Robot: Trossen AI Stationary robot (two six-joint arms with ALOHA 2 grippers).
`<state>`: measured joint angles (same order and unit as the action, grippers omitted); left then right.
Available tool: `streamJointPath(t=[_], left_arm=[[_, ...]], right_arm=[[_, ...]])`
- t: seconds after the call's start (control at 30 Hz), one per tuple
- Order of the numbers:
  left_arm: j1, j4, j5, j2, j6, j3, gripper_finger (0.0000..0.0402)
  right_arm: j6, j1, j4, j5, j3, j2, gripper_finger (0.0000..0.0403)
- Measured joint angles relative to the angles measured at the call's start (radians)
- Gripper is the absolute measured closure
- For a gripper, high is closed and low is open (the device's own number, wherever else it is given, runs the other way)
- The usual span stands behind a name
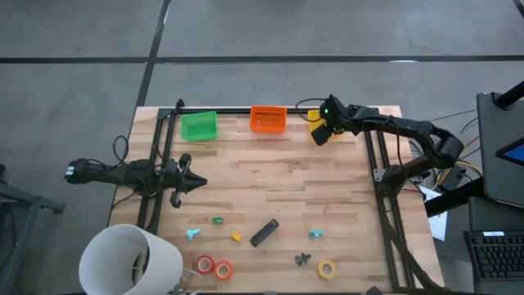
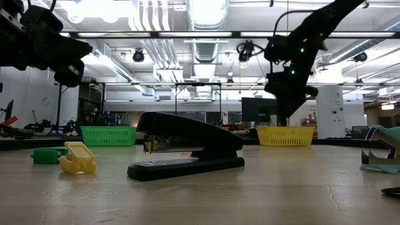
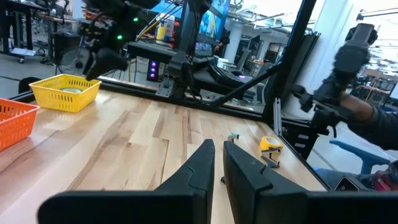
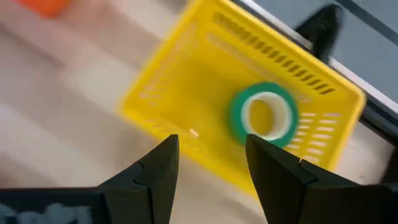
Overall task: Pick and place Stapler, Stapler remover, tape
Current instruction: Put the yellow tape into the yellow bin
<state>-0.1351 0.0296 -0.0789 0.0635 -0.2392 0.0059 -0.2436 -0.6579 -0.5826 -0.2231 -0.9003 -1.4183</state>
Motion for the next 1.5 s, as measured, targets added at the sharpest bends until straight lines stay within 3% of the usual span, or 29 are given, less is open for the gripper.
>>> streamJointPath(t=[0.63,0.83,1.17,1.5], left_arm=[[0.000,0.000,0.000,0.000,0.000,0.000,0.0364],[0.000,0.000,0.000,0.000,0.000,0.000,0.0364],[0.000,0.000,0.000,0.000,0.000,0.000,0.0364],[0.000,0.000,0.000,0.000,0.000,0.000,0.0364]], right_arm=[[-0.146,0.630,-0.003,0.018,0.051,0.136,0.0220],[-0.169,0.808,-0.005,0.119,0.052,0.136,0.0220],[-0.402,1.053,-0.006,0.288,0.052,0.135,0.0220],[-0.695,1.259,0.004,0.250,0.052,0.096,0.0220]])
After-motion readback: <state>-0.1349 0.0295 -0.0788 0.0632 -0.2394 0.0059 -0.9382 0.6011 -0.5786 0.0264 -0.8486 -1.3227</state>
